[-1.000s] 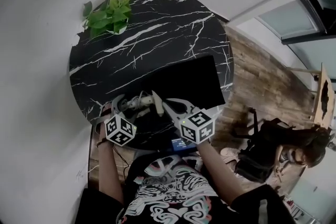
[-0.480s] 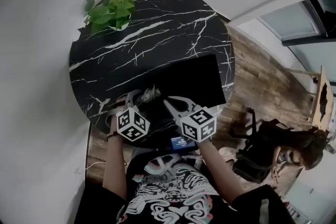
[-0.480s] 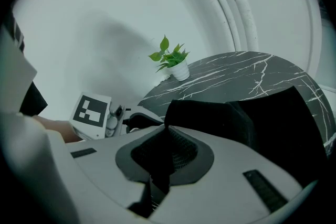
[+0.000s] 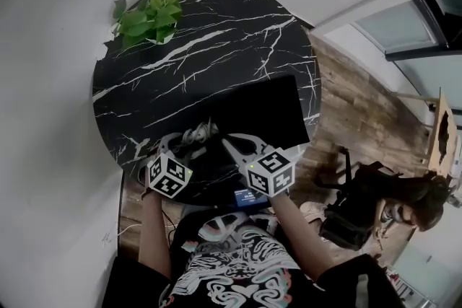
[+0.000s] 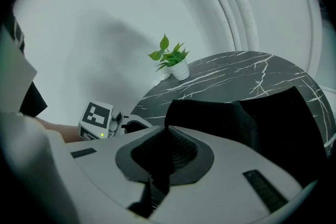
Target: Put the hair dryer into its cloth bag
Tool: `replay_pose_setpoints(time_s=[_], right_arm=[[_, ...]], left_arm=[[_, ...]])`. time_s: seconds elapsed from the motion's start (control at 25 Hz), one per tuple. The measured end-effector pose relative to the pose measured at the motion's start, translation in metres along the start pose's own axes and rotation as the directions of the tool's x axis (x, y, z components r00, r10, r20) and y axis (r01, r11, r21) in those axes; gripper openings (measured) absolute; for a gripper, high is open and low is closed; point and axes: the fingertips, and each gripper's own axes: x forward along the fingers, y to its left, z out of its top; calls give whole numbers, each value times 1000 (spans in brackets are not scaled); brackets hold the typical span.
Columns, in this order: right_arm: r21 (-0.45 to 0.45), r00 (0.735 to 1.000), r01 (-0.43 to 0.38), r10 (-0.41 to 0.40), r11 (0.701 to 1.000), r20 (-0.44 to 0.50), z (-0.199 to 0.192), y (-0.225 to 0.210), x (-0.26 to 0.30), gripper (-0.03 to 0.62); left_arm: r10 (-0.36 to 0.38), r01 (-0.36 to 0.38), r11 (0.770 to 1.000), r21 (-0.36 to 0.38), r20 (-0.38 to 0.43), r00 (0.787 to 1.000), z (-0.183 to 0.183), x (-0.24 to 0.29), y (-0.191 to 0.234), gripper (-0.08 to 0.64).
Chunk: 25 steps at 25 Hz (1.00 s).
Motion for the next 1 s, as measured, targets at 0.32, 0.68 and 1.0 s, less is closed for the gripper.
replay_pose_setpoints(time_s=[0.32, 0.68, 1.0], right_arm=[[-1, 1000, -8, 8, 1000, -7, 2, -1, -1, 28], [3, 1000, -16, 16, 1000, -13, 3, -2, 6, 28], [21, 1000, -11, 12, 1000, -28, -1, -9, 13, 28]], left_arm=[[-50, 39, 996, 76, 141, 989, 62, -6, -13, 137], [-136, 115, 984, 136, 161, 978, 101, 45, -34, 137], [-86, 74, 993, 92, 128, 988, 72, 38, -24, 157]])
